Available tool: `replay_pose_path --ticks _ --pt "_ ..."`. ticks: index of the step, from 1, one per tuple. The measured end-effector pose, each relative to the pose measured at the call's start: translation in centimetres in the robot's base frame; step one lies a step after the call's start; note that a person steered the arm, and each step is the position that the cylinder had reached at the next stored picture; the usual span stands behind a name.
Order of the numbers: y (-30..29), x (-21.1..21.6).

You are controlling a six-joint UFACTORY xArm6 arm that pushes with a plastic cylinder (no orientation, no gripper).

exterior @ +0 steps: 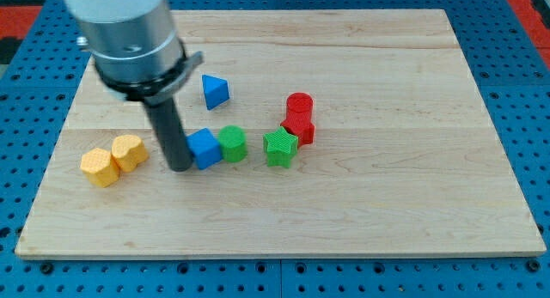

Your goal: Push the yellow hexagon top to the blue triangle

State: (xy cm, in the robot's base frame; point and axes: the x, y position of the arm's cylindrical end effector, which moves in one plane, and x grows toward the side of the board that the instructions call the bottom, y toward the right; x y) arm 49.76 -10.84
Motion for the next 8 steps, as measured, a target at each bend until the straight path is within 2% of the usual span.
replay_pose_path --ticks 1,2,3,4,5,8 --pt "3.4 -1.2" --pt "3.9 -1.0" --pt "2.6 5.2" --pt "-6.2 9.0" --pt "-13.8 9.4" --pt "-13.7 3.1"
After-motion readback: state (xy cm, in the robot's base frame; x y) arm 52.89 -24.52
